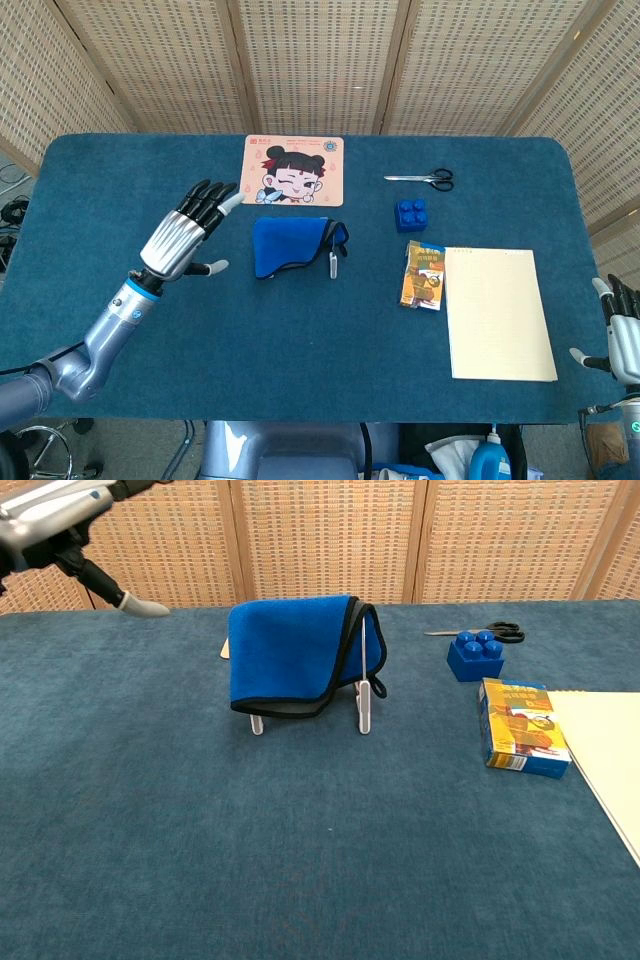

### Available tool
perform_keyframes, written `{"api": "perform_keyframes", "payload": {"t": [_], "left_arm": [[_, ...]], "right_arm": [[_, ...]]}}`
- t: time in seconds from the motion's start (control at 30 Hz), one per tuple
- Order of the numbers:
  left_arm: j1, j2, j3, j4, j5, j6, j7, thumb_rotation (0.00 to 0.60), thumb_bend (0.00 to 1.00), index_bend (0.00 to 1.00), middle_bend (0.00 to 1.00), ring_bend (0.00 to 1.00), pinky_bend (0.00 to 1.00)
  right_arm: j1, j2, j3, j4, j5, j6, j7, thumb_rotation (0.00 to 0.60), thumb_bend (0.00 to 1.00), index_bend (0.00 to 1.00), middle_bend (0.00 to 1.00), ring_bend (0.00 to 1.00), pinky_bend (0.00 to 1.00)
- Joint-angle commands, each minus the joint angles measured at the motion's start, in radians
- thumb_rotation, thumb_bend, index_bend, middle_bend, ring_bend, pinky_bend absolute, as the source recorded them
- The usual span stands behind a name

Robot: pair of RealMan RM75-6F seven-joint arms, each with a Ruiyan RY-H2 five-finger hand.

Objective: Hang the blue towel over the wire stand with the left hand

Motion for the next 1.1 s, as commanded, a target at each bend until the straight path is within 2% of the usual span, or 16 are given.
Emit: {"api": "perform_keyframes", "payload": {"t": [0.03,0.3,0.47,0.63,0.83,1.1], "left_arm": [[0.044,0.056,-0.018,-0.062,-0.061,0.004,-0.002,0.6,0.05,0.0,0.0,0.0,0.0],[0.216,0.216,0.016,-0.221,-0.22,0.018,0.024,0.6,0.05,0.0,0.0,0.0,0.0],[0.343,0.243,0.064,-0.249,-0.268,0.101,0.075,0.6,0.05,0.0,0.0,0.0,0.0],[0.448,0.254,0.094,-0.276,-0.287,0.202,0.134,0.6,0.05,0.0,0.0,0.0,0.0],[0.558,0.27,0.135,-0.334,-0.249,0.318,0.197,0.6,0.05,0.0,0.0,0.0,0.0],[0.609,0.261,0.139,-0.315,-0.184,0.356,0.165,0.6,0.05,0.0,0.0,0.0,0.0]], "right_arm": [[-0.001,0.0,-0.001,-0.001,-0.003,0.003,0.001,0.6,0.0,0.0,0.0,0.0,0.0],[-0.007,0.006,-0.006,-0.018,-0.028,0.023,0.002,0.6,0.0,0.0,0.0,0.0,0.0],[-0.008,0.005,-0.014,-0.029,-0.051,0.033,-0.005,0.6,0.0,0.0,0.0,0.0,0.0],[-0.01,0.003,-0.018,-0.035,-0.068,0.049,-0.012,0.6,0.0,0.0,0.0,0.0,0.0],[-0.021,-0.001,-0.015,-0.042,-0.09,0.093,-0.017,0.6,0.0,0.0,0.0,0.0,0.0],[-0.037,0.005,-0.018,-0.052,-0.115,0.128,-0.003,0.6,0.0,0.0,0.0,0.0,0.0]]}}
